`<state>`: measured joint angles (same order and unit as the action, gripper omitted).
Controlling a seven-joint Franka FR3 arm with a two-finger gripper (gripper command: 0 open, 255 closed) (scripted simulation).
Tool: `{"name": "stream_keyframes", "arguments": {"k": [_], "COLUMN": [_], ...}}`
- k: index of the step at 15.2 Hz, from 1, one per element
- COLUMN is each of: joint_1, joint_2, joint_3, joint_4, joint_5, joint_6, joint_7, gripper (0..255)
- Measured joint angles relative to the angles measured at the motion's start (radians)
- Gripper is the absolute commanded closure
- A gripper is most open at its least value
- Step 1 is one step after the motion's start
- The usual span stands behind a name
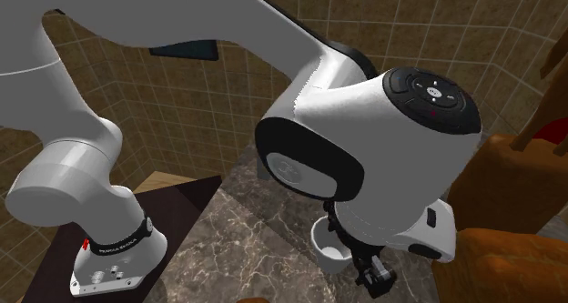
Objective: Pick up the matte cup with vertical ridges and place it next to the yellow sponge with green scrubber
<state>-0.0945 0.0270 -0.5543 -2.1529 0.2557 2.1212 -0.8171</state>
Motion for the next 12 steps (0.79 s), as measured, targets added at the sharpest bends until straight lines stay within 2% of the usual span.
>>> {"name": "stream_keyframes", "arguments": {"k": [8, 12], "joint_1": [-0.001, -0.001], "joint_2": [0.081, 0.088], "joint_3": [0.010, 0.011], "joint_4": [-0.019, -0.022], "joint_5": [0.074, 0.081], "joint_6": [0.078, 0.086], "joint_7": [-0.054, -0.058], "gripper": [0, 0]}}
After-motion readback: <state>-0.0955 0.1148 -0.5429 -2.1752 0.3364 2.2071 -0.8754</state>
